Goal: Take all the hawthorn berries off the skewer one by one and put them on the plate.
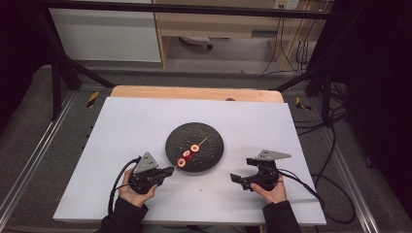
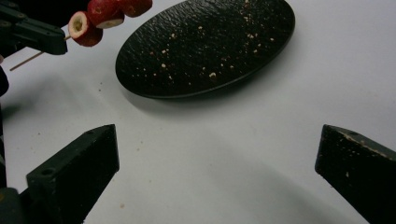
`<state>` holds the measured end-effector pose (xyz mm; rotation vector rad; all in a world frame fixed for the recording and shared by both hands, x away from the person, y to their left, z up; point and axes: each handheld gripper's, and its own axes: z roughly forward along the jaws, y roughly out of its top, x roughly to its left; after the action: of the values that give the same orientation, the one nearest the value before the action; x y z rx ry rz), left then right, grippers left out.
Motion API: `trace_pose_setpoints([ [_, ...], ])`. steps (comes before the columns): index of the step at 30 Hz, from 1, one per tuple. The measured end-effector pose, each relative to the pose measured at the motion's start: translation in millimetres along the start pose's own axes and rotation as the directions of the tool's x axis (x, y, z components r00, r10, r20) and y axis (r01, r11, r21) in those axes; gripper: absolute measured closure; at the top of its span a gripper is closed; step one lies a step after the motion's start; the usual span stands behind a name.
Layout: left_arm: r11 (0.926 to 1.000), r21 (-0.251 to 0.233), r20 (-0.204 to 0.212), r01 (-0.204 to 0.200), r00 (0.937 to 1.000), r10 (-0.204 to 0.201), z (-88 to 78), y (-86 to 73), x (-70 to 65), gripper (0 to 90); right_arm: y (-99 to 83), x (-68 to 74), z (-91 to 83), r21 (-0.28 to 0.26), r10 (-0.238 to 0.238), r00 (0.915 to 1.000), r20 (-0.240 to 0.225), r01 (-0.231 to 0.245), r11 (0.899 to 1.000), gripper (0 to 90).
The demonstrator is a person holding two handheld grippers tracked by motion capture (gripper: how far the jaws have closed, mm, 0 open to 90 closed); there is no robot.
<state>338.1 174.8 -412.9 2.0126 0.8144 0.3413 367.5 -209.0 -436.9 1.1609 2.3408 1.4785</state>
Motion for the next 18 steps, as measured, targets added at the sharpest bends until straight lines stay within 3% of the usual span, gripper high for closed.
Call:
trace_pose_setpoints([
  [12,0.9995,-0.019,0.012,-0.026,0.9996,0.026,-0.5,0.4,-6.6,88.2,28.8,23.8,15.2,-0.029,-0.011,0.9999,-0.012,0.010,1.000,0.7],
  [18,0.9991,-0.028,0.017,-0.031,0.9994,0.031,1.0,-0.4,-9.8,88.3,43.3,31.4,25.0,-0.051,0.005,0.9994,-0.033,-0.006,0.999,1.2],
])
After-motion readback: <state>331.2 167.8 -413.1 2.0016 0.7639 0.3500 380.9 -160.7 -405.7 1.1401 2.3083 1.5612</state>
